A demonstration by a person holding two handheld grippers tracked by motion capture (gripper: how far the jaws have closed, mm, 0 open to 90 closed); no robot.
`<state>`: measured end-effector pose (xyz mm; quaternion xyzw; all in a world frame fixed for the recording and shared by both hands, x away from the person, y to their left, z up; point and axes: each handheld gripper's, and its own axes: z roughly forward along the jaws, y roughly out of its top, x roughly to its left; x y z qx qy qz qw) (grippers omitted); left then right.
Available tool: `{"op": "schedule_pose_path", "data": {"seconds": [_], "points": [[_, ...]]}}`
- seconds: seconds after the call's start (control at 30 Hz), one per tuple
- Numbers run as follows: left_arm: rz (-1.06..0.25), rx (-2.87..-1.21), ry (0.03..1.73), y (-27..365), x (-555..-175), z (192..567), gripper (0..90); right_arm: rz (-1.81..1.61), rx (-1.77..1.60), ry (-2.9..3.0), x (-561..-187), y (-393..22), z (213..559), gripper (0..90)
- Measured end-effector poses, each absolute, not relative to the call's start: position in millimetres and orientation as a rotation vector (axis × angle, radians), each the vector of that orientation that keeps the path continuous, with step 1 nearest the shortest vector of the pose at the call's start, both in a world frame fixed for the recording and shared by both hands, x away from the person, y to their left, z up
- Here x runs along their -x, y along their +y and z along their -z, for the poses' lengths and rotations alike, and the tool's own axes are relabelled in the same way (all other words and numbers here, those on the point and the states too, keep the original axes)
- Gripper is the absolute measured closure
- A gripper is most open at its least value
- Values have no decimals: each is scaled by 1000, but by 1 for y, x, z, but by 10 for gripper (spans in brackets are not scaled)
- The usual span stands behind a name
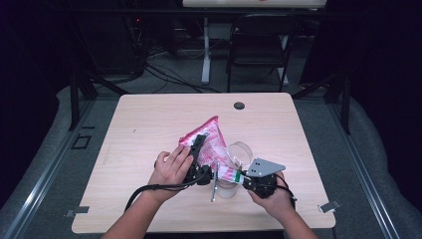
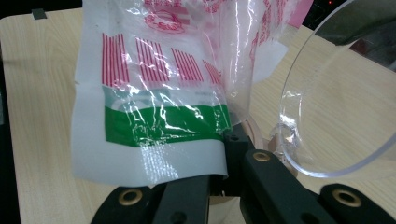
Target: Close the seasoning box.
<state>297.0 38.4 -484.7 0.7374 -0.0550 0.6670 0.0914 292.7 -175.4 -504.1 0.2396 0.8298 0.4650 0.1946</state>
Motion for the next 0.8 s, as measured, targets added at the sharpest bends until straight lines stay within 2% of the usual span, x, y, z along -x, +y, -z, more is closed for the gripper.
{"op": "schedule_pose_path", "data": {"seconds": [0.8], "points": [[-1986,-2188,-167,39,-294,485,680,-1294,-687,2331,-295,-173,508,900]]}}
